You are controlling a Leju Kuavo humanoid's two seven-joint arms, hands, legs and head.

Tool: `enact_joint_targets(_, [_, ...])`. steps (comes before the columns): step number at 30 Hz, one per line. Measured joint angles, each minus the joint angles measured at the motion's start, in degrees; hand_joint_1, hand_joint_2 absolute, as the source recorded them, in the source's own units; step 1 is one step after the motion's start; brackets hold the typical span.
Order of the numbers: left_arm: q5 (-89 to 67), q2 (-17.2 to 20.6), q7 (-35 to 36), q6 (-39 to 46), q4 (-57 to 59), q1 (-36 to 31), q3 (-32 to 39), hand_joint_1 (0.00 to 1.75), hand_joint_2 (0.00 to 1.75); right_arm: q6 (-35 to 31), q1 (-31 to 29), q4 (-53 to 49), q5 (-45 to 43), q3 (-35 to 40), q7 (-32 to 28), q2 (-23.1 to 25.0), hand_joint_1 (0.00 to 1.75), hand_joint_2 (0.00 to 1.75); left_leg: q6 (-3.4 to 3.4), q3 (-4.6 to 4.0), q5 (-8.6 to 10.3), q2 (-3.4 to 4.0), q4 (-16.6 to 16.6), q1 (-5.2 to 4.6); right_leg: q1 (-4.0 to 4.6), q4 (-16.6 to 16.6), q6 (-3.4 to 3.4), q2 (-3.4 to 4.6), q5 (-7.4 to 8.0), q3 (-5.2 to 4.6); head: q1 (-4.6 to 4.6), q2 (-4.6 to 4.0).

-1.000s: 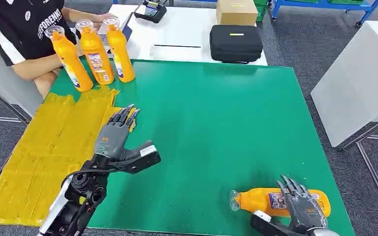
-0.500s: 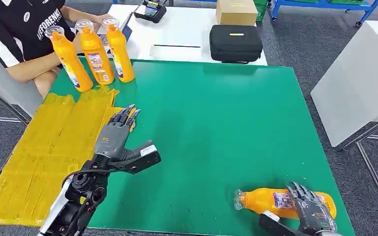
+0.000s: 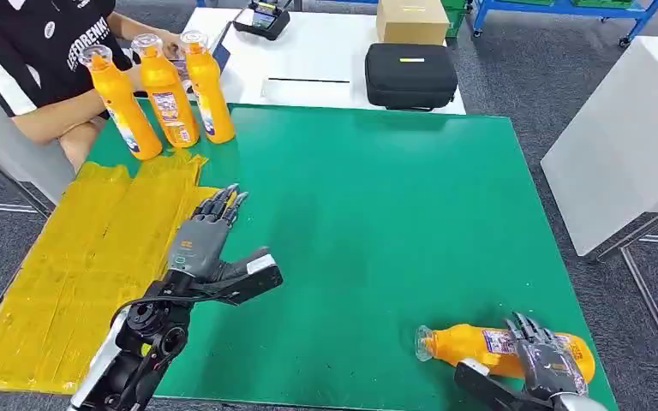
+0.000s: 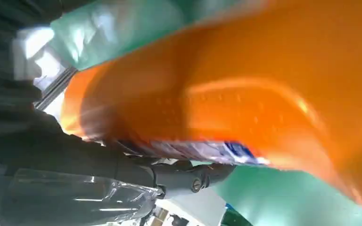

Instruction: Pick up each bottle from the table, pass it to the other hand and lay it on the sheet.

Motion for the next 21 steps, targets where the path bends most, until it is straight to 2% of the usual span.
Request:
enact_joint_targets(1, [0.0, 0.0, 0.0, 0.0, 0.0, 0.0, 0.0, 0.00, 0.00, 0.0, -0.1, 0.2, 0.0, 0.0, 0.0, 0.0, 1.75, 1.75, 0.00, 0.00, 0.00, 0.01, 0.0, 0.00, 0.00, 0.0, 0.00, 0.00, 0.00, 0.00, 0.00, 0.00])
enact_joint_targets(9, [0.5, 0.0, -0.1, 0.0, 0.0, 0.0, 0.0, 0.00, 0.00, 0.0, -1.8, 3.1, 1.1, 0.0, -0.5, 0.1, 1.75, 1.75, 0.00, 0.05, 0.00, 0.01, 0.0, 0.00, 0.00, 0.0, 0.00, 0.00, 0.00, 0.04, -0.02, 0.00])
enact_joint_targets(21, [1.4, 0.2, -0.5, 0.5, 0.1, 0.4, 0.0, 0.00, 0.00, -3.7, -5.7, 8.1, 0.9, 1.4, 0.9, 0.0, 1.75, 1.75, 0.04, 0.26, -0.01, 0.09, 0.0, 0.00, 0.00, 0.0, -0.01, 0.05, 0.04, 0.22, 0.00, 0.00])
